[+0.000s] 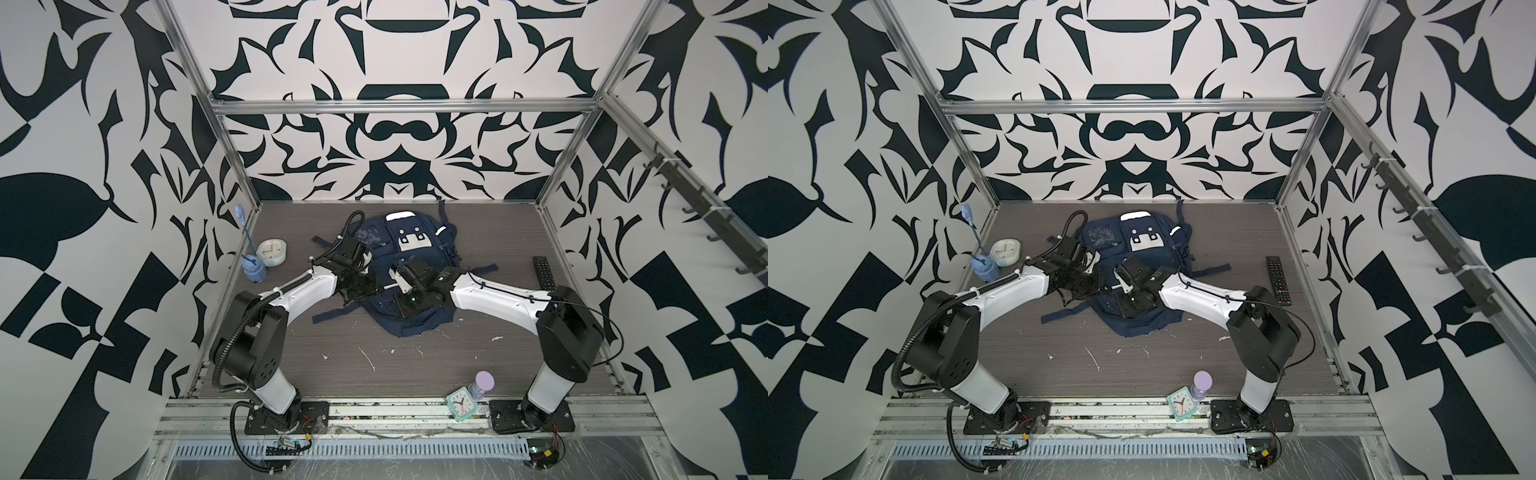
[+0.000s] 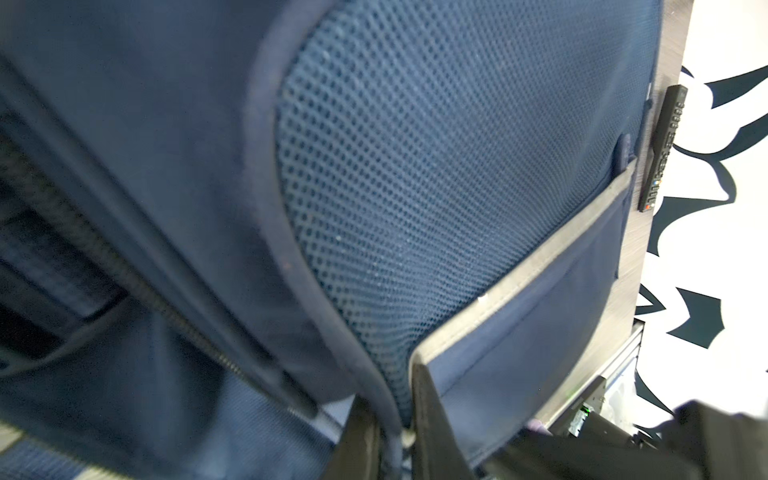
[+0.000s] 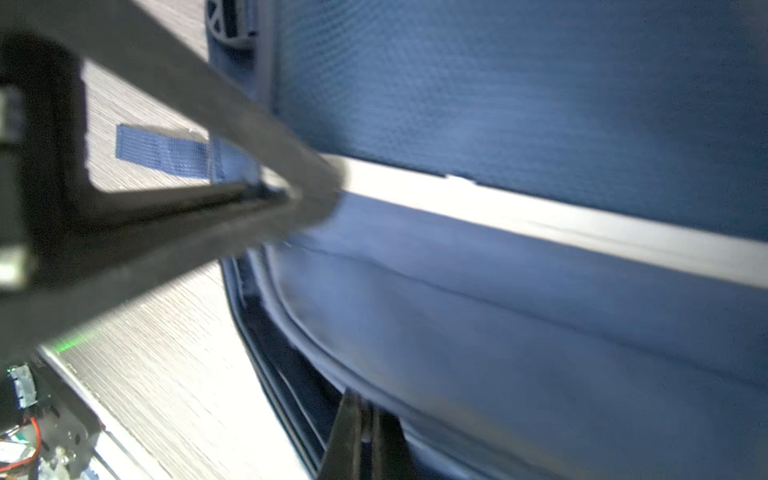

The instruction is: Pack the student bag

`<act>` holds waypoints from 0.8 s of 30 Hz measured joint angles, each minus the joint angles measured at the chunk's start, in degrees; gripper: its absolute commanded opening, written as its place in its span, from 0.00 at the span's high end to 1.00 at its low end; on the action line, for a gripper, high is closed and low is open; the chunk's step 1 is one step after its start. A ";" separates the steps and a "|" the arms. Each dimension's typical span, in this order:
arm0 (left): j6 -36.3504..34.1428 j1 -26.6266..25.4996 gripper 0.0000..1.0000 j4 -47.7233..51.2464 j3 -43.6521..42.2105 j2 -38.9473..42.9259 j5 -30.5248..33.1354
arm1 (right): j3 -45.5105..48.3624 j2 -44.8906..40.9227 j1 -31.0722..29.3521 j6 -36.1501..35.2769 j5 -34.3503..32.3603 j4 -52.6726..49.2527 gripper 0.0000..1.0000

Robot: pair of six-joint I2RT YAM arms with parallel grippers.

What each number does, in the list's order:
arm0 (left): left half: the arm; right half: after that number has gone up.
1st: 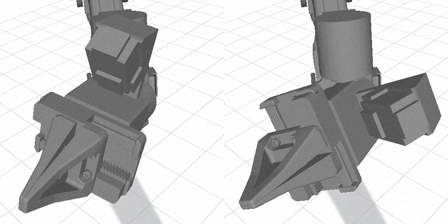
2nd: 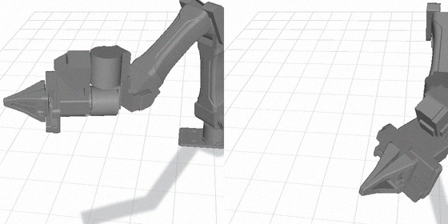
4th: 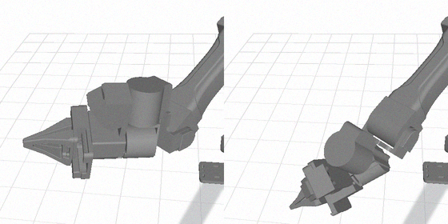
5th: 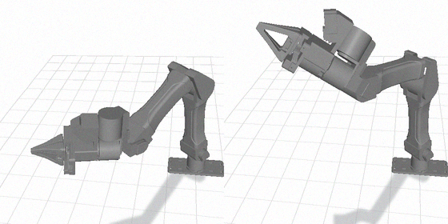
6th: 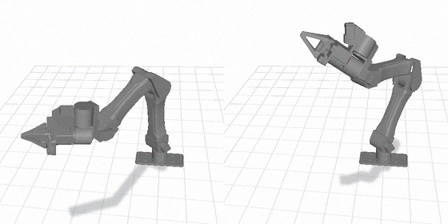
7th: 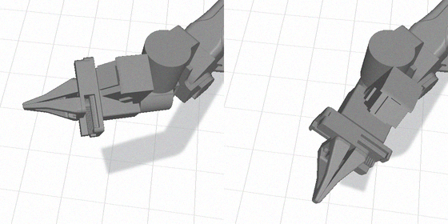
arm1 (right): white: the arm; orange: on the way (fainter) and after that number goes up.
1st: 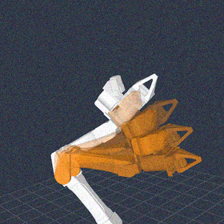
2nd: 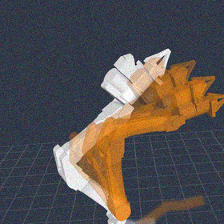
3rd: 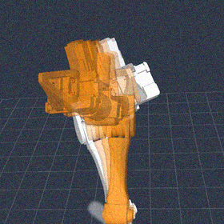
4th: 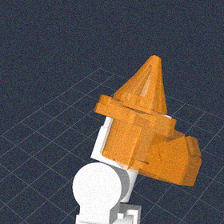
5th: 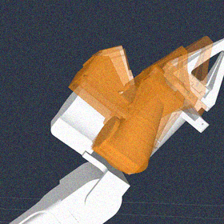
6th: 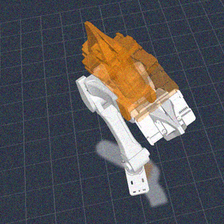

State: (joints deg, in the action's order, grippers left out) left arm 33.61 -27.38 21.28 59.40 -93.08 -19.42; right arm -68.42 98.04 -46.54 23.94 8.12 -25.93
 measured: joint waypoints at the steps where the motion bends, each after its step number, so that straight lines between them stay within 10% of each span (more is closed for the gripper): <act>1: -0.22 0.48 0.97 0.04 0.00 0.00 -0.48 | 0.90 -1.09 1.03 -0.17 0.07 -0.02 1.00; 11: -2.69 5.68 0.96 -0.09 -0.02 0.37 -2.78 | 6.47 -6.62 12.70 -2.08 0.74 -0.48 1.00; 24: -3.15 8.44 0.90 3.80 7.26 -5.11 -2.86 | 6.60 -6.73 9.38 -1.81 -1.18 0.61 1.00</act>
State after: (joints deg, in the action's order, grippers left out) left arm 30.46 -18.94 25.08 66.65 -98.19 -22.28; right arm -61.82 91.31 -37.17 22.13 6.94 -25.32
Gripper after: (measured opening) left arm 0.127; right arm 0.075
